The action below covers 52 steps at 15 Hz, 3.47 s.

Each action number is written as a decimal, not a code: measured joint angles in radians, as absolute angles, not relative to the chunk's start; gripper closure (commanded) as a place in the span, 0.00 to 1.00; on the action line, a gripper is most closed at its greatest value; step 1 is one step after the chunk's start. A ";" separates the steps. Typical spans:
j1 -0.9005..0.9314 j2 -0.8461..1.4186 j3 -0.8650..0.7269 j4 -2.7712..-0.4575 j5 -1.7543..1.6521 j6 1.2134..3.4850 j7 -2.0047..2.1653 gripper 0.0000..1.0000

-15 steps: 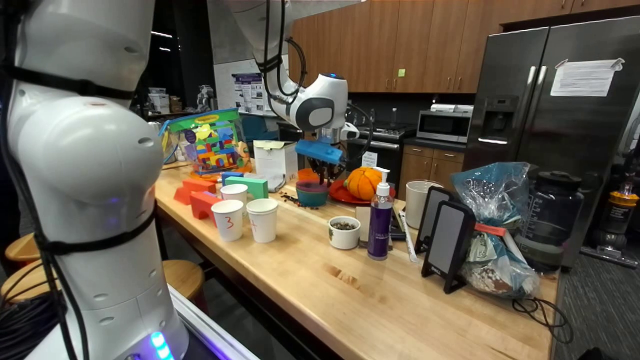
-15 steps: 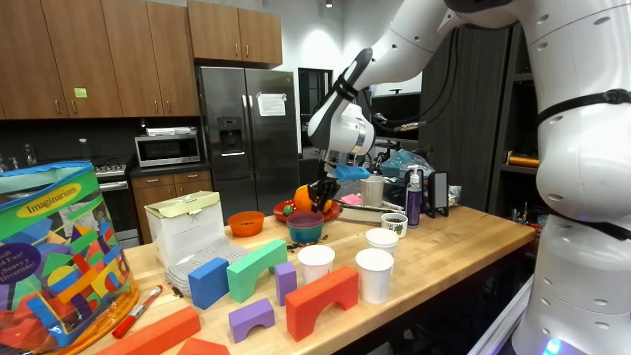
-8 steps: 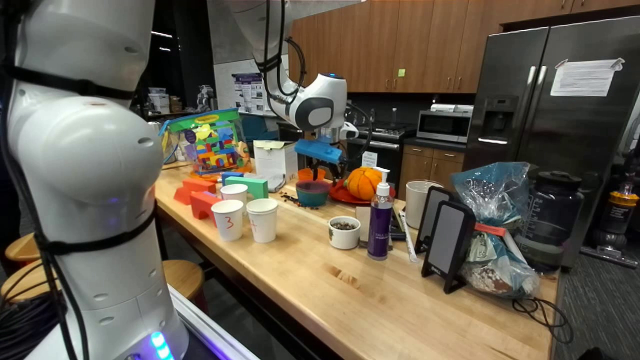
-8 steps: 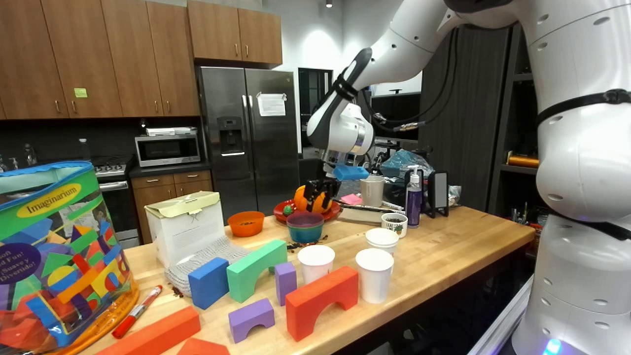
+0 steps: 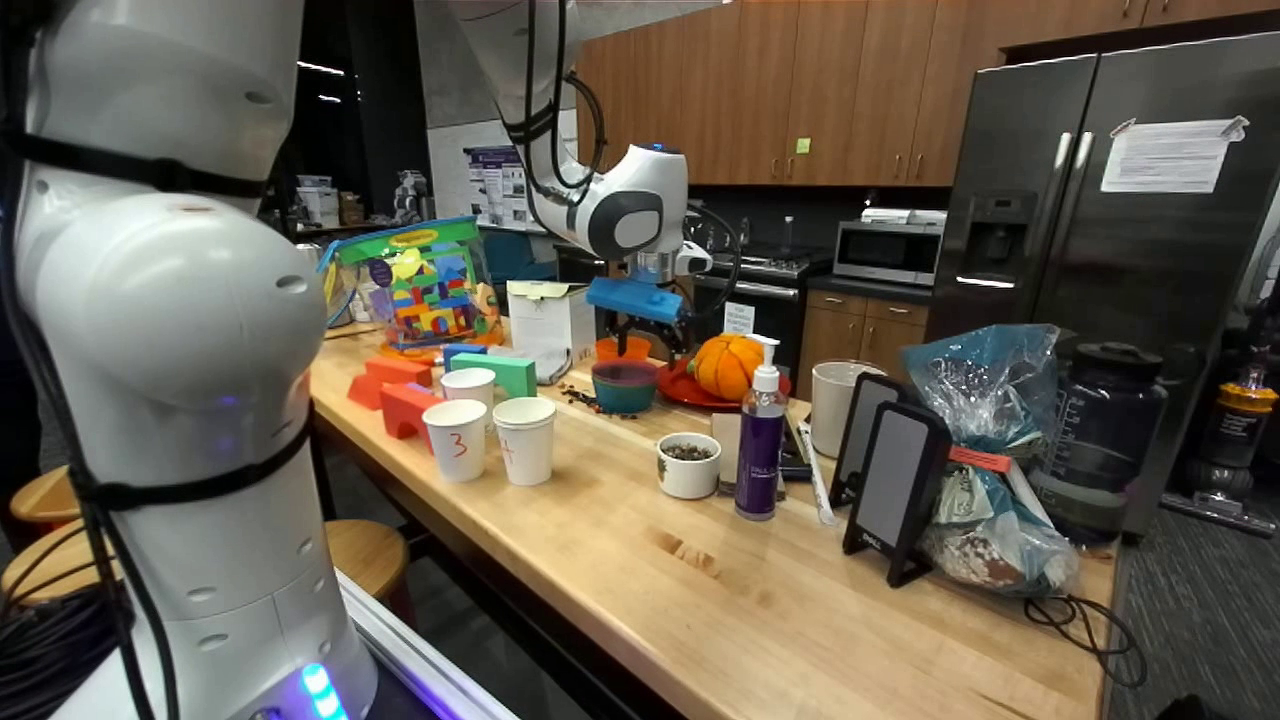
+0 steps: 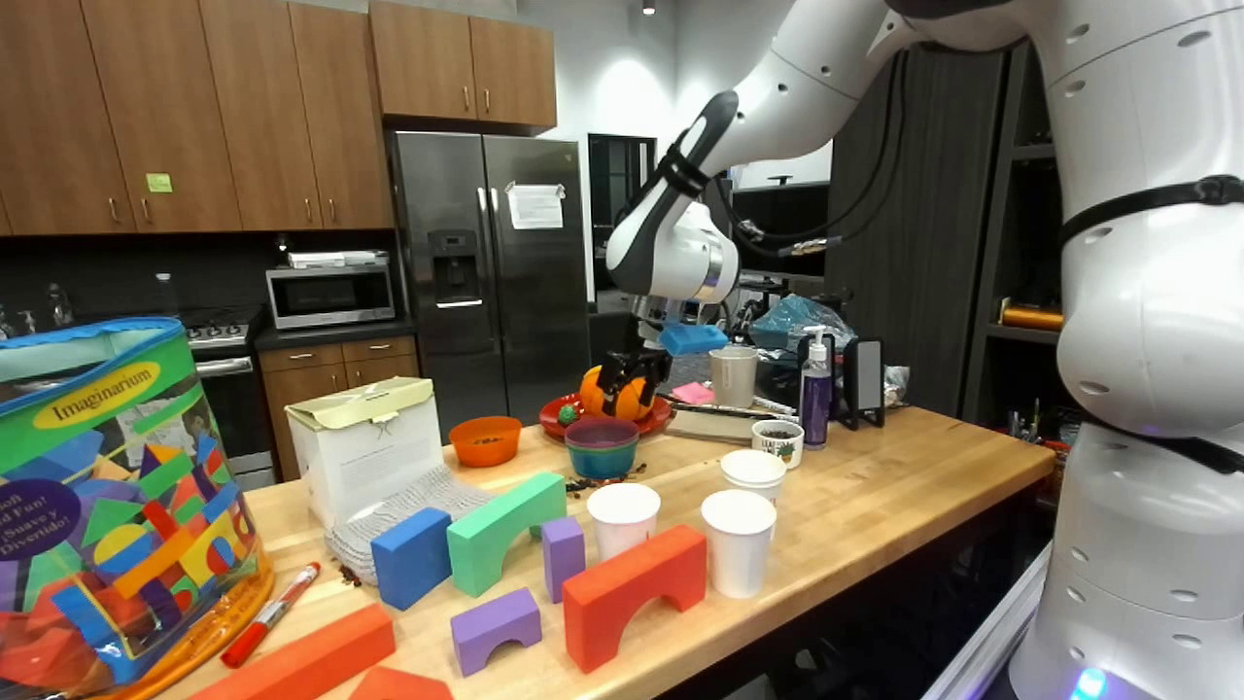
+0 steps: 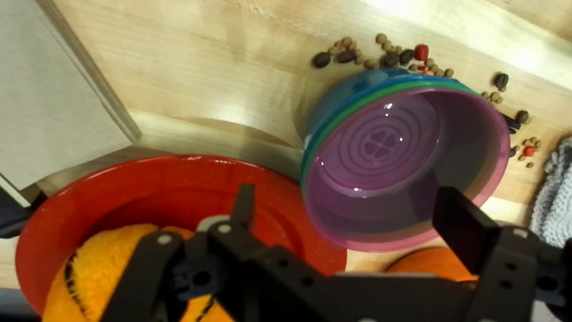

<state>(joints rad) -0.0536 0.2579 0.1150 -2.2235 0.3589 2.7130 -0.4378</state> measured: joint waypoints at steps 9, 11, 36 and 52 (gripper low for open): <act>-0.045 0.136 0.097 -2.366 0.155 2.710 -0.358 0.00; -0.038 0.102 0.082 -2.403 0.083 2.703 -0.317 0.00; 0.023 -0.049 0.043 -2.590 -0.256 2.563 -0.195 0.00; 0.067 -0.263 0.061 -2.694 -0.271 2.604 -0.286 0.00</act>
<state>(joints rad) 0.0669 -0.2628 0.0611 -2.6943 -0.2714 2.6037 -0.2855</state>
